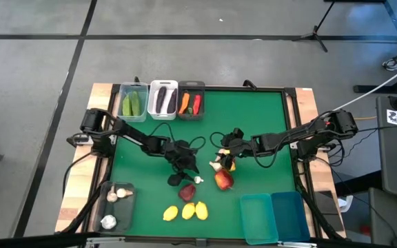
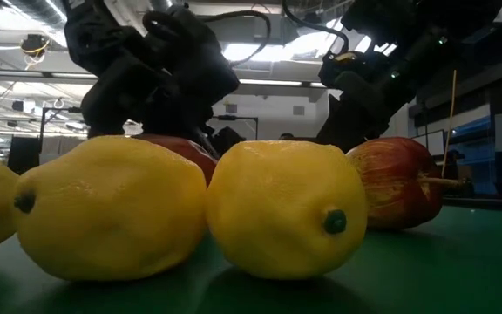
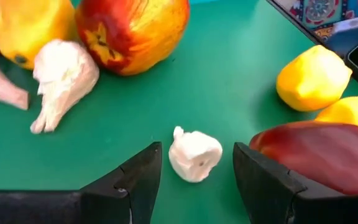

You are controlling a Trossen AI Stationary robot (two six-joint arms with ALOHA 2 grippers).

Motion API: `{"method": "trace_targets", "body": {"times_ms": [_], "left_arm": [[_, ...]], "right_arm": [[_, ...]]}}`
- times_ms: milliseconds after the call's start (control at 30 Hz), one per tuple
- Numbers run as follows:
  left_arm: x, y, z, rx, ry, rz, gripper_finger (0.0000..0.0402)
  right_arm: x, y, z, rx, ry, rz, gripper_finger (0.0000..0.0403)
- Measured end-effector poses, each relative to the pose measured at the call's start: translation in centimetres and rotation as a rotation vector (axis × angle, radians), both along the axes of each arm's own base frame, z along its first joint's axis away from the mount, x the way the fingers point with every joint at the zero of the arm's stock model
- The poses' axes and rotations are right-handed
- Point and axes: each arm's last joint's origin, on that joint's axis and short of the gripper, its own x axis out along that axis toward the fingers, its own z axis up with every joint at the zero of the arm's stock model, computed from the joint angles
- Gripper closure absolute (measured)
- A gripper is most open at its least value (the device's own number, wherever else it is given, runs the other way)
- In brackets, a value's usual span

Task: Sort produce into baskets
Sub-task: Put the white garlic into the bottom black bin

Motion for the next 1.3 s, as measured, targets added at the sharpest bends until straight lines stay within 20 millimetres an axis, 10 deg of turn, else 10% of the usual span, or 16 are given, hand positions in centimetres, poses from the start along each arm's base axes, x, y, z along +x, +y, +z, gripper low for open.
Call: {"method": "trace_targets", "body": {"times_ms": [1300], "left_arm": [[2.5, -0.6, -2.5, 0.008, 0.020, -0.063, 0.0209]], "right_arm": [[-0.1, 0.0, -0.1, -0.027, 0.020, 0.005, 0.0086]]}}
